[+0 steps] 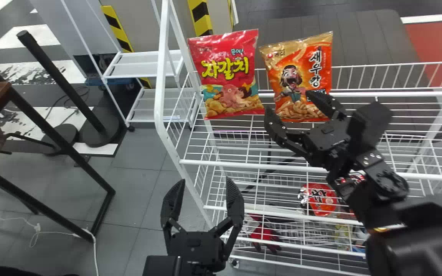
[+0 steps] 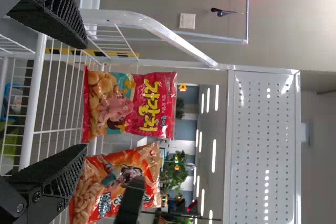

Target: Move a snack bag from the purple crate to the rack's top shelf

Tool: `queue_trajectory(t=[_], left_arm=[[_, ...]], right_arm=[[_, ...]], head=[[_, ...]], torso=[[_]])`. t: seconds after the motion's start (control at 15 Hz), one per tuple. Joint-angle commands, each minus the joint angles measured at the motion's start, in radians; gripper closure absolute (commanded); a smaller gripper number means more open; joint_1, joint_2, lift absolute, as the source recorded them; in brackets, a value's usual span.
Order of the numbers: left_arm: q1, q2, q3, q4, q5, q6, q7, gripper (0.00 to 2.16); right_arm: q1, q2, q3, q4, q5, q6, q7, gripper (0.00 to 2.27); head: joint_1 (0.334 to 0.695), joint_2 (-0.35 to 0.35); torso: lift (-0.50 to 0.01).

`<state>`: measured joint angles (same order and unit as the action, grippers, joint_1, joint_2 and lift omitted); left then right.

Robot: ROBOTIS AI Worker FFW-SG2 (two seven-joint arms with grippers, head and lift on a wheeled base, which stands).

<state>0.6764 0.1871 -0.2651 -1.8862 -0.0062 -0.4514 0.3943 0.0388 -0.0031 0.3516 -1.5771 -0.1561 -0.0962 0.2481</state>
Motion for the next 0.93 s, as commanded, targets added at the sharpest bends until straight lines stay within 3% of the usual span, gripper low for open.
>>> queue_trajectory(t=[0.0, 0.2, 0.33, 0.47, 0.6, 0.87], left_arm=[[0.0, 0.0, 0.006, -0.014, 0.005, 0.006, -0.014, 0.16], [0.0, 0.0, 0.009, -0.045, 0.011, 0.012, -0.043, 0.16], [-0.009, 0.0, 0.007, -0.045, 0.018, 0.024, -0.048, 0.16], [-0.014, 0.0, 0.004, -0.039, 0.025, 0.027, -0.051, 0.16], [-0.015, 0.0, 0.007, -0.039, 0.029, 0.03, -0.051, 0.16], [-0.012, 0.002, 0.01, -0.042, 0.034, 0.049, -0.052, 0.16]], right_arm=[[0.112, 0.004, -0.029, -0.202, -0.014, 0.099, -0.023, 0.05], [0.274, 0.004, -0.125, -0.406, -0.008, 0.148, -0.041, 0.05], [0.386, -0.028, -0.215, -0.472, -0.039, 0.105, -0.032, 0.05], [0.483, -0.064, -0.283, -0.501, -0.045, 0.022, -0.015, 0.05], [0.564, -0.072, -0.353, -0.5, -0.068, -0.064, 0.028, 0.05], [0.69, -0.092, -0.445, -0.463, -0.109, -0.217, 0.088, 0.05]], head=[[0.695, 0.26], [0.695, 0.241], [0.695, 0.185], [0.695, 0.129], [0.695, 0.058], [0.695, -0.011]], torso=[[0.0], [0.0], [0.0], [0.0], [0.0], [0.0]])
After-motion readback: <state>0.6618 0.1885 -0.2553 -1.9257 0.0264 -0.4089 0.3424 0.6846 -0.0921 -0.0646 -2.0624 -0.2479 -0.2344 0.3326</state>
